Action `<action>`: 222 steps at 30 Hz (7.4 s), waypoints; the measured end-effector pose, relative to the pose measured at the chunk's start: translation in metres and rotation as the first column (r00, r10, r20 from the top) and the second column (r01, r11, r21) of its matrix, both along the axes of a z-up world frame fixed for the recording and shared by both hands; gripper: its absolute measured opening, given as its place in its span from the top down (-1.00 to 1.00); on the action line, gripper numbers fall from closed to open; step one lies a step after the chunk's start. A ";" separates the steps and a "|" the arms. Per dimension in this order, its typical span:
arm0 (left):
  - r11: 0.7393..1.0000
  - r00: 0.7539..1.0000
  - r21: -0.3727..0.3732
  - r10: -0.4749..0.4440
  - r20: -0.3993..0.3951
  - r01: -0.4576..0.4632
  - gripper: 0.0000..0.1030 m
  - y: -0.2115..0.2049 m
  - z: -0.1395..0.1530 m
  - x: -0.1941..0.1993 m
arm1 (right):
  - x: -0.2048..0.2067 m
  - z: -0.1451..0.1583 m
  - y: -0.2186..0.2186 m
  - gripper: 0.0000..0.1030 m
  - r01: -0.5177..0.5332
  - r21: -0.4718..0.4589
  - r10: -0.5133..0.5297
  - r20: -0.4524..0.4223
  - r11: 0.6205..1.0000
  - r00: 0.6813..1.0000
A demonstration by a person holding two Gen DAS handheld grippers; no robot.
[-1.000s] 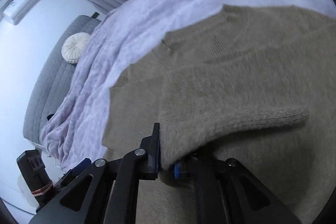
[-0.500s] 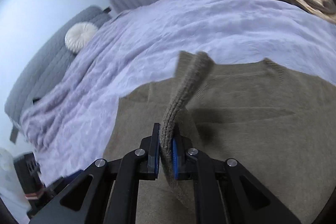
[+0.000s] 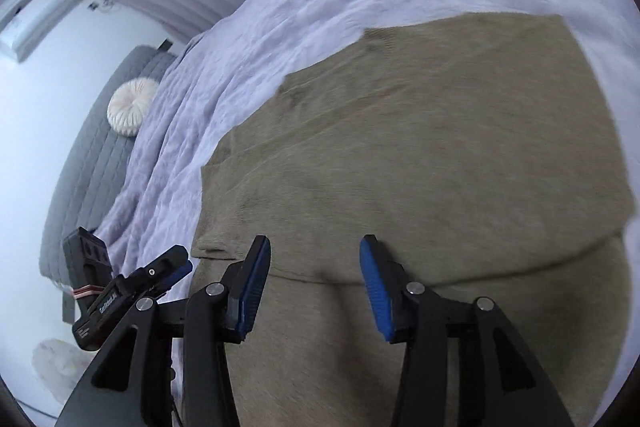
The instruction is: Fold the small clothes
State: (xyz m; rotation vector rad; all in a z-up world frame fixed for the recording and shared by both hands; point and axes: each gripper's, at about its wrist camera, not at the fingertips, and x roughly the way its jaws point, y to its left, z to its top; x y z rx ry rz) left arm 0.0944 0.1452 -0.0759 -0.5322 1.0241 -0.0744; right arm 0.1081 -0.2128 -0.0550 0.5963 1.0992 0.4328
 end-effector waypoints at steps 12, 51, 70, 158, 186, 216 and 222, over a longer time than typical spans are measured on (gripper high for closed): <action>0.999 0.996 0.044 -0.027 -0.086 0.031 0.71 -0.003 -0.009 0.048 | -0.005 -0.041 -0.108 0.28 0.372 0.210 -0.353 -0.122 0.904 0.928; 0.931 0.959 0.232 -0.266 -0.097 0.282 0.76 -0.027 -0.013 0.084 | -0.050 -0.026 -0.050 0.36 0.120 0.017 -0.120 0.049 0.993 0.992; 0.920 0.983 0.368 -0.171 0.074 0.133 -0.52 -0.009 0.019 0.063 | -0.049 -0.003 -0.071 0.36 0.171 -0.043 -0.167 0.091 0.984 0.982; 0.930 0.999 0.367 -0.016 -0.037 0.029 -0.61 -0.010 0.012 -0.028 | -0.046 0.007 -0.092 0.64 0.208 -0.220 -0.208 0.024 0.953 0.978; 0.935 0.998 0.349 -0.055 -0.038 0.065 -1.00 -0.010 0.017 -0.179 | -0.165 0.023 -0.071 -0.30 0.159 -0.115 -0.154 0.045 0.981 0.987; 0.945 0.937 -0.003 -0.324 -0.134 0.326 0.62 -0.033 -0.005 -0.270 | -0.290 -0.034 -0.073 0.55 -0.118 0.302 0.137 -0.043 0.946 0.990; 0.928 0.944 -0.210 -0.325 -0.050 0.308 0.75 -0.019 0.009 -0.270 | -0.281 -0.016 -0.073 0.86 -0.115 0.477 0.109 0.041 0.871 0.993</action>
